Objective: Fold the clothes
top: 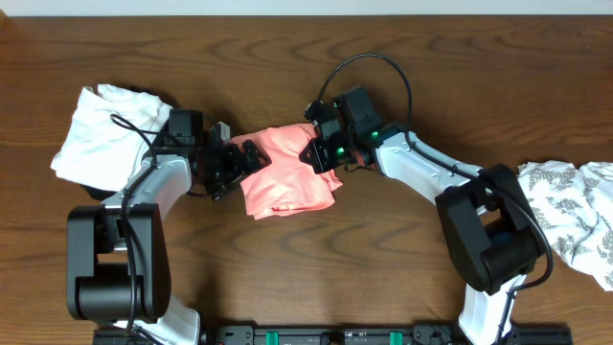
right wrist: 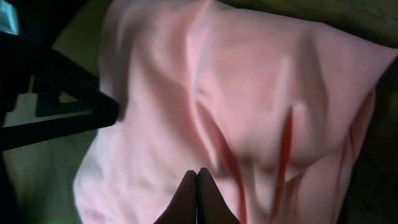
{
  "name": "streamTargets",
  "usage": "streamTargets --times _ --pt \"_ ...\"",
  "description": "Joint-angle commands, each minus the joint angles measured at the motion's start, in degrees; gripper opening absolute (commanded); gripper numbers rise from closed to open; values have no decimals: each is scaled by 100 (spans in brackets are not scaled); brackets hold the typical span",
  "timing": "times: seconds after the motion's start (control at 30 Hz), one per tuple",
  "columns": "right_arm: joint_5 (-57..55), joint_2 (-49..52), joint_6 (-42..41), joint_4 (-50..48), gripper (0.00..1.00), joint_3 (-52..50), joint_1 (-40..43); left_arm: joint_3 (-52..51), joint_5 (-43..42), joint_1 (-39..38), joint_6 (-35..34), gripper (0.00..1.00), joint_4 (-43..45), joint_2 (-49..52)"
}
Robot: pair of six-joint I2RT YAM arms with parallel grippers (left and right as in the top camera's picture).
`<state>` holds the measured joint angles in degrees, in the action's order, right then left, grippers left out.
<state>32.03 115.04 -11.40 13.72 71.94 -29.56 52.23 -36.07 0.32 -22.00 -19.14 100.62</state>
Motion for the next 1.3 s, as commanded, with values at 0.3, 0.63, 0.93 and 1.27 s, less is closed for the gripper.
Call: streamTargets --times 0.3,0.63,0.93,1.27 --pt "-138 1032 118 20 1 -9 -79 -111 219 -28 142 98 -24 271" --pt "-140 1034 116 0 1 -7 -76 -111 221 -214 142 98 212 271" --pt "-138 1034 114 39 1 -7 -76 -111 225 -402 142 99 299 271" --pt "-136 1034 114 68 1 -7 -72 -129 769 -404 142 68 166 273"
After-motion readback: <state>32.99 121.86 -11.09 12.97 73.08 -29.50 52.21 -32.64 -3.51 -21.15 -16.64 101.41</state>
